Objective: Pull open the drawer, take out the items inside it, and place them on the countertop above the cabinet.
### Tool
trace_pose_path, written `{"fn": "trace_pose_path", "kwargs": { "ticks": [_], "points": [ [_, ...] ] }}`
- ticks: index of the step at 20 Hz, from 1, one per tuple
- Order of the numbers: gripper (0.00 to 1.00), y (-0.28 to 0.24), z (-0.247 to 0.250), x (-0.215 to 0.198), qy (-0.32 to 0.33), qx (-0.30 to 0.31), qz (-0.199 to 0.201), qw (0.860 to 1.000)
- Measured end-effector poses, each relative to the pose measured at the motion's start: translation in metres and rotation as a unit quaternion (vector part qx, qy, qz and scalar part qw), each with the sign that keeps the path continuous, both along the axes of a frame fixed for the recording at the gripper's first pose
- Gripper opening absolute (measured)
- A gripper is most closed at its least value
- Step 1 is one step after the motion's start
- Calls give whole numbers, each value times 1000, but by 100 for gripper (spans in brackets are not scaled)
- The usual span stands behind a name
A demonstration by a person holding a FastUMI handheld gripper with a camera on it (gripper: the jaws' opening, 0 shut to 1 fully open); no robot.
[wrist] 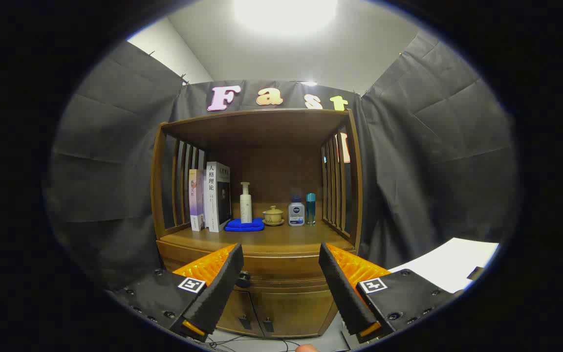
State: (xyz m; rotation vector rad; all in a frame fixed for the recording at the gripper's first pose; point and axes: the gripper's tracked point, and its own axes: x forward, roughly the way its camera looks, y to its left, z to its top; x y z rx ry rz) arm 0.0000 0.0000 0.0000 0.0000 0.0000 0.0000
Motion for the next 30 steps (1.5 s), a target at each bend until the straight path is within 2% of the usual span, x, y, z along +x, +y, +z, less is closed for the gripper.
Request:
{"fn": "trace_pose_path", "kwargs": {
  "ticks": [18,30],
  "points": [
    [98,-3,-5,5,4,11,1,1000],
    [98,21,-19,21,3,-1,24,1000]
  ]
}}
